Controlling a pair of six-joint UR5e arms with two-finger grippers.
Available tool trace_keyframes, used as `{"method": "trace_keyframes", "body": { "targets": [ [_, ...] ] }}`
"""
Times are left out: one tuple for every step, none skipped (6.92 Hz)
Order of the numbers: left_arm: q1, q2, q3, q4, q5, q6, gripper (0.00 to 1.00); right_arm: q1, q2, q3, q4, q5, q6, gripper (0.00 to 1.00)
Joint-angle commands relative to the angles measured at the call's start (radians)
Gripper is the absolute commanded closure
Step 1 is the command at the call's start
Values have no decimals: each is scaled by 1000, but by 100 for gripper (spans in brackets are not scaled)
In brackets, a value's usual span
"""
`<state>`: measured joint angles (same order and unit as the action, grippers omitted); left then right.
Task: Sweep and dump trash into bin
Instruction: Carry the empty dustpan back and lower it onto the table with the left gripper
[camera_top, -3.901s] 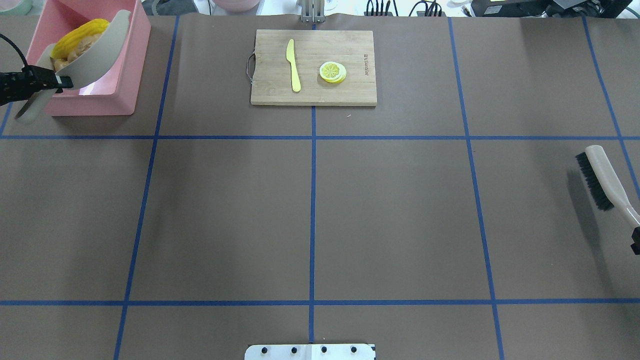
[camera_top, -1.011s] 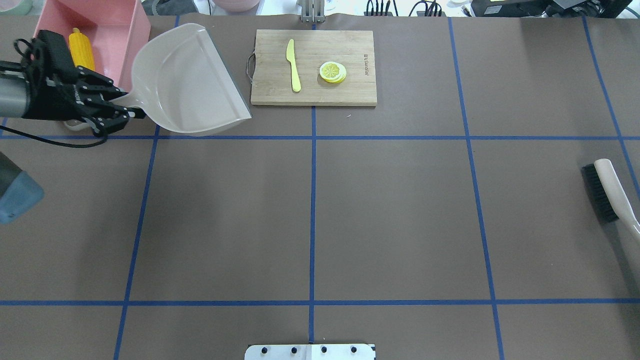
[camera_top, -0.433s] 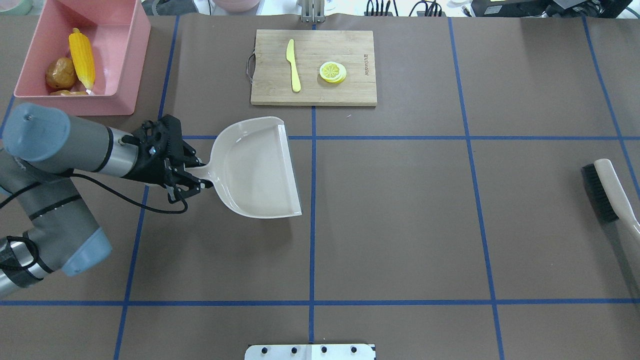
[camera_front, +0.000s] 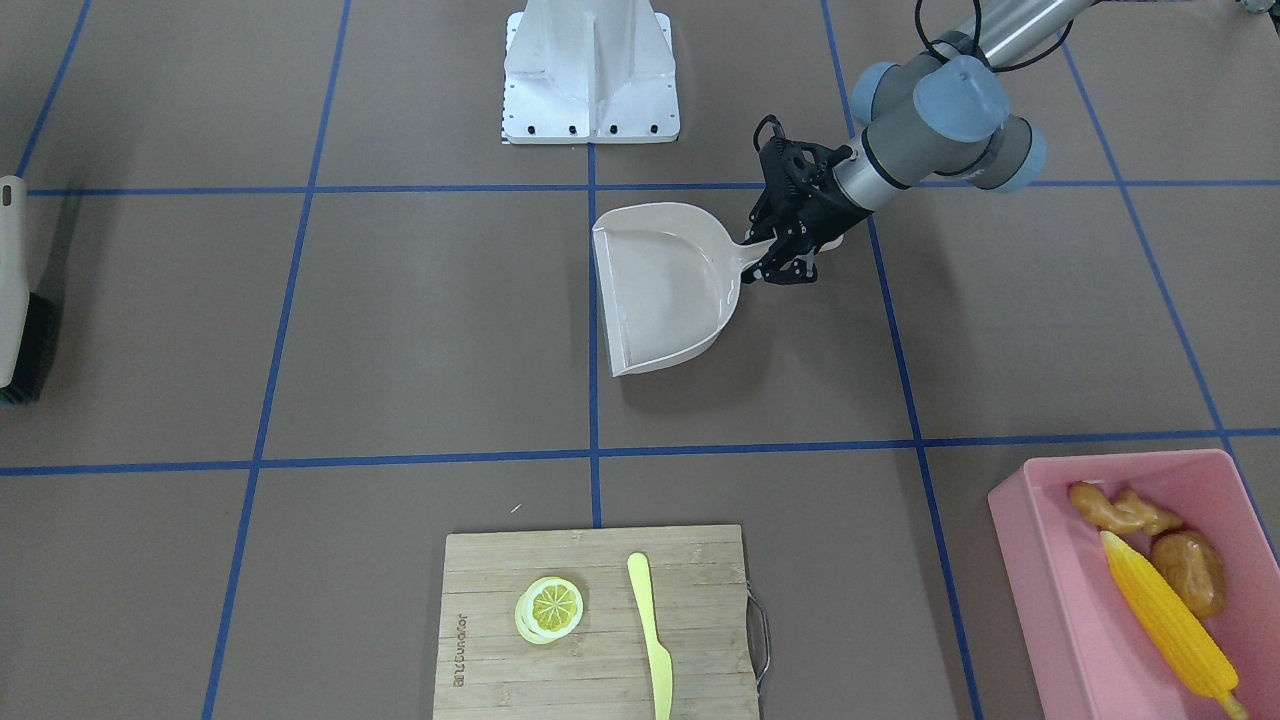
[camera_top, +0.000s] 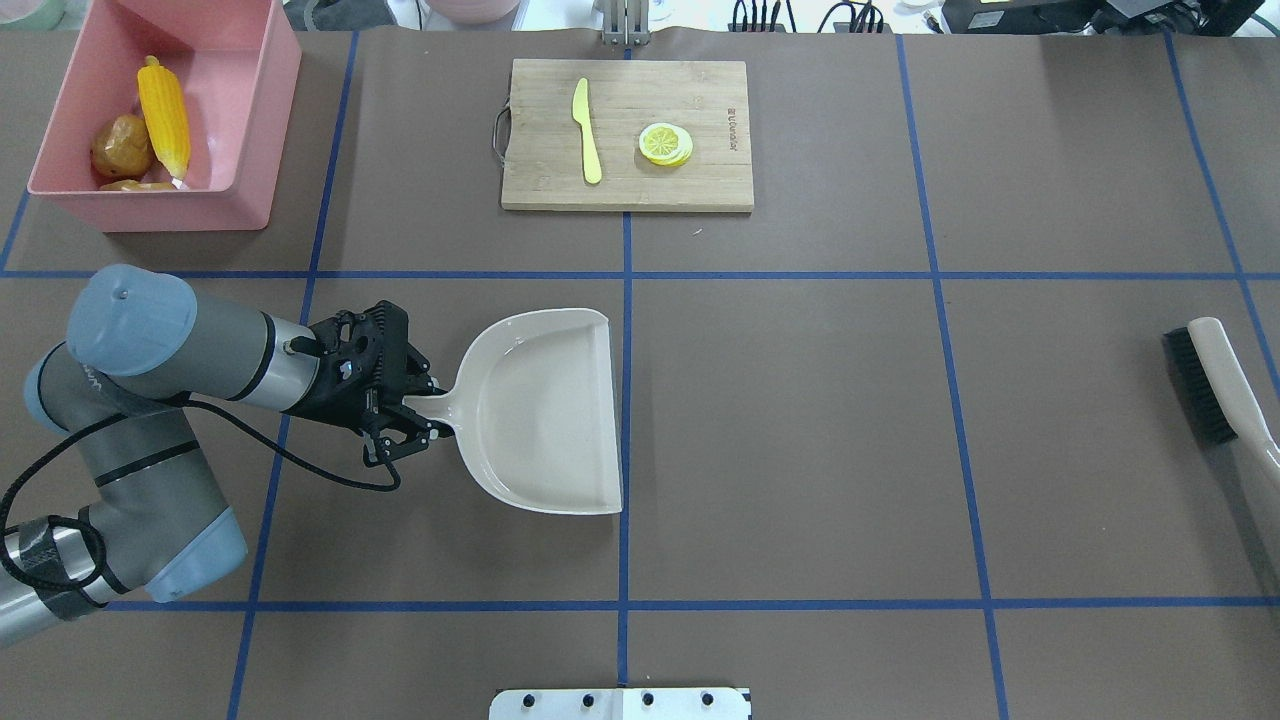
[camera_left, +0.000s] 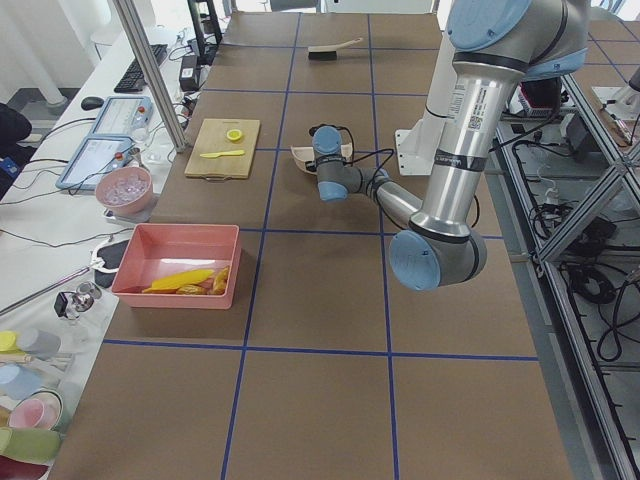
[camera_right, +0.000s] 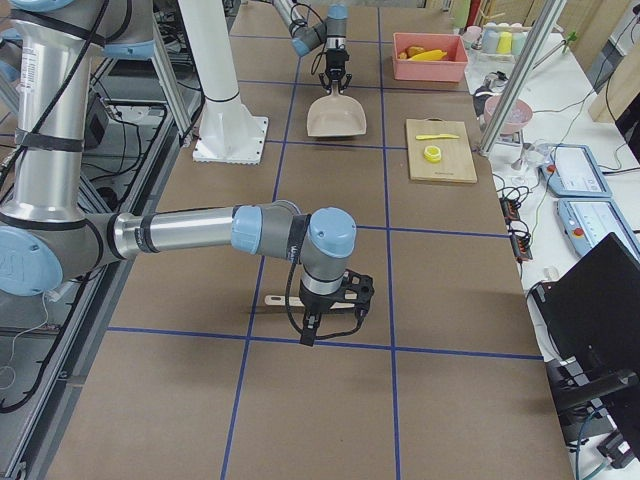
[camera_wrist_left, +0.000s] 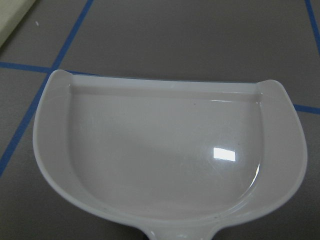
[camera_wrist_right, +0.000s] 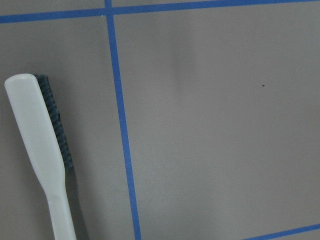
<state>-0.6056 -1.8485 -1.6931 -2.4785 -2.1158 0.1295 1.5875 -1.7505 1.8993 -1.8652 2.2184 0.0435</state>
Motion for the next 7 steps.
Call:
{"method": "trace_keyframes", "body": {
  "targets": [
    [-5,32,1,-3,10,243,100,2,-1,15,3,6,21,0],
    [-3,38,9,1,10,243,100,0,-3,30,3,3,19,0],
    [-2,40,16,9,8,237,100,0,-10,3,1,18,19,0],
    [0,40,21,9,4,176,100,0,-11,-3,4,53,22,0],
    [0,40,16,9,-3,76,100,0,-7,18,4,104,19,0],
    [0,34,16,22,-4,50,100,0,-1,17,4,103,19,0],
    [-2,29,10,50,-3,15,100,0,5,26,6,98,19,0]
  ]
}}
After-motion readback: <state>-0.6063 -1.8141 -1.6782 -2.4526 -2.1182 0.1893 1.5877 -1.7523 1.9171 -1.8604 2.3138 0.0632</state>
